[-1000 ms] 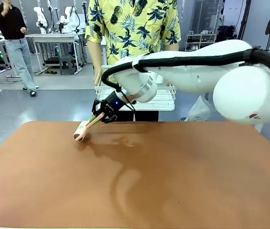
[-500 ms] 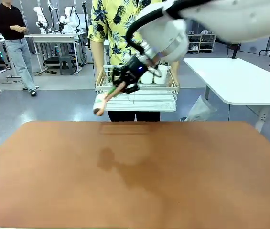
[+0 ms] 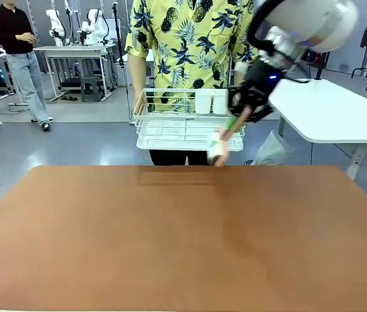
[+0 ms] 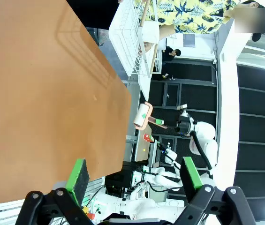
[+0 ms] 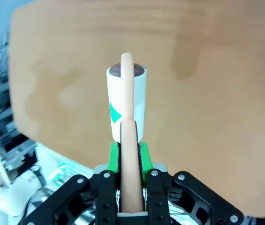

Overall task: Clean the table.
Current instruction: Clean the table with the Lint Roller when the human lifts the Dish drying rack, then place the Lint Roller down when the Dish drying rack is positioned in the middle of the table.

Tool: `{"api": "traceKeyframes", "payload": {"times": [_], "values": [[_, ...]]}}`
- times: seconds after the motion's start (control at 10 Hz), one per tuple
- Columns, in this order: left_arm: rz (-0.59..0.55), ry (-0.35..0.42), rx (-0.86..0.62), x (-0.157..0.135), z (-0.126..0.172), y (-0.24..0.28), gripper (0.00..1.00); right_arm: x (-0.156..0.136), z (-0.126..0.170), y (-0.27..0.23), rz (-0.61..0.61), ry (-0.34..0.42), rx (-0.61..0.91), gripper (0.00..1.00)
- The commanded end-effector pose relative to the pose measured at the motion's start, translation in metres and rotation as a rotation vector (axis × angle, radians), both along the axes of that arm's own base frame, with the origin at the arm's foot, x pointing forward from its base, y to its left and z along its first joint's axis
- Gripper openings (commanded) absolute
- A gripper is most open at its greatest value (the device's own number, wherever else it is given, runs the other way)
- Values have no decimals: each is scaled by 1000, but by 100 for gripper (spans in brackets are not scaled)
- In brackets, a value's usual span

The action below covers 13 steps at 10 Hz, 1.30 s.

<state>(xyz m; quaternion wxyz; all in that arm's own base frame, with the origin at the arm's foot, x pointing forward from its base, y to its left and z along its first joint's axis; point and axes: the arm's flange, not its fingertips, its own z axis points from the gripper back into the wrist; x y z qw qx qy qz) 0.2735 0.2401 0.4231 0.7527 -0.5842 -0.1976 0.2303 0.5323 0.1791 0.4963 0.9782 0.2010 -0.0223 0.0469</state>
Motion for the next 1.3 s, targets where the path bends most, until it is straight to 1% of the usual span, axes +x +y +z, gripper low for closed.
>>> {"api": "traceKeyframes", "payload": {"times": [0.0,0.1,0.2,0.3,0.4,0.5,0.6,1.2], "values": [[-13,-16,-1,-4,0,1,100,-30,-4,-54,-35,-37,-137,21],[-13,-16,-1,-4,0,1,100,-40,-9,-79,-35,-44,-157,21],[-13,-16,-1,-4,0,1,100,-48,-16,-96,-38,-53,-156,21],[-13,-16,-1,-4,0,1,100,-53,-26,-106,-27,-43,-166,21],[-13,-16,-1,-4,0,1,100,-50,-35,-109,-9,-36,-167,21],[-13,-16,-1,-4,0,1,100,-37,-45,-105,10,-2,-169,21],[-13,-16,-1,-4,0,1,100,-50,-29,-116,-40,-13,-165,21],[-13,-16,-1,-4,0,1,100,-50,-29,-116,-40,-13,-165,21]]}}
